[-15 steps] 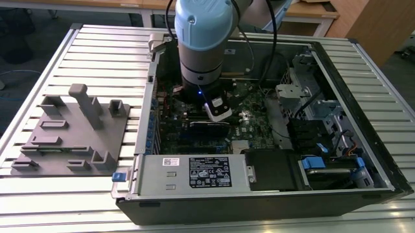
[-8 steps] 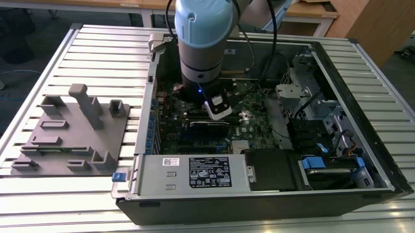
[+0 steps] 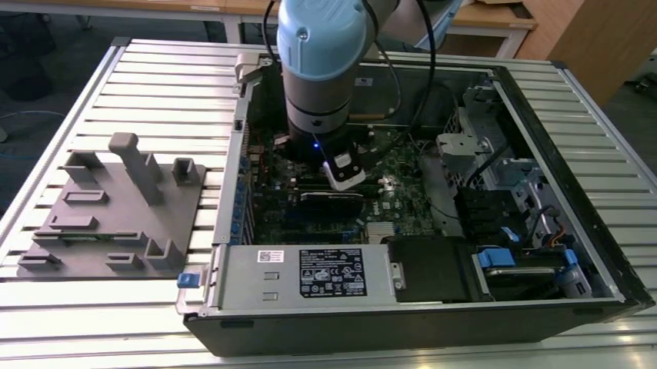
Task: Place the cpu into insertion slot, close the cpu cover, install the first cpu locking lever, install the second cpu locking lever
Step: 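Install the second cpu locking lever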
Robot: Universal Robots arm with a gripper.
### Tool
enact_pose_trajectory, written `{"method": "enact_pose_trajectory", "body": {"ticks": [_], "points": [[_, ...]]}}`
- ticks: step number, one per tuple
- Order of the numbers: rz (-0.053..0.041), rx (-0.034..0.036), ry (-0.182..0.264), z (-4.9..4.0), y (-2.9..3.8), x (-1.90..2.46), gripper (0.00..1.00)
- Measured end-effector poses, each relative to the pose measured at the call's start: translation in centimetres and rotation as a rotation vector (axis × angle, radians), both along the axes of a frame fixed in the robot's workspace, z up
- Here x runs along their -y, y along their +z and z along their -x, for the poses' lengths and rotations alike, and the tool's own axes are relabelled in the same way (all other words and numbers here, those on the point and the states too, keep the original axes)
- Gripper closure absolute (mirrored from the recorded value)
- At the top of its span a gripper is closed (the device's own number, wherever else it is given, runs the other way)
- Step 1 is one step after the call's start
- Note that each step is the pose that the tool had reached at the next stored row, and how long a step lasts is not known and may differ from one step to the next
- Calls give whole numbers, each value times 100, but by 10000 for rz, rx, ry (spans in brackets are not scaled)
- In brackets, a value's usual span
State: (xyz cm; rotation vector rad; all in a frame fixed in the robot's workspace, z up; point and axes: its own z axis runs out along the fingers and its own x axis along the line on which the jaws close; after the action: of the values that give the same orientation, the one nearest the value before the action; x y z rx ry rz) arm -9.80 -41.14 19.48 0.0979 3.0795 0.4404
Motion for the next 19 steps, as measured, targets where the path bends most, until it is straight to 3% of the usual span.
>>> {"method": "enact_pose_trajectory", "body": {"ticks": [7, 13, 17, 19], "points": [[-66, 2, -1, 4, -16, -1, 90], [-63, -1, 0, 4, -41, 0, 90], [-3, 0, 0, 3, -46, 0, 90], [-45, 1, -1, 4, -46, 0, 90]]}}
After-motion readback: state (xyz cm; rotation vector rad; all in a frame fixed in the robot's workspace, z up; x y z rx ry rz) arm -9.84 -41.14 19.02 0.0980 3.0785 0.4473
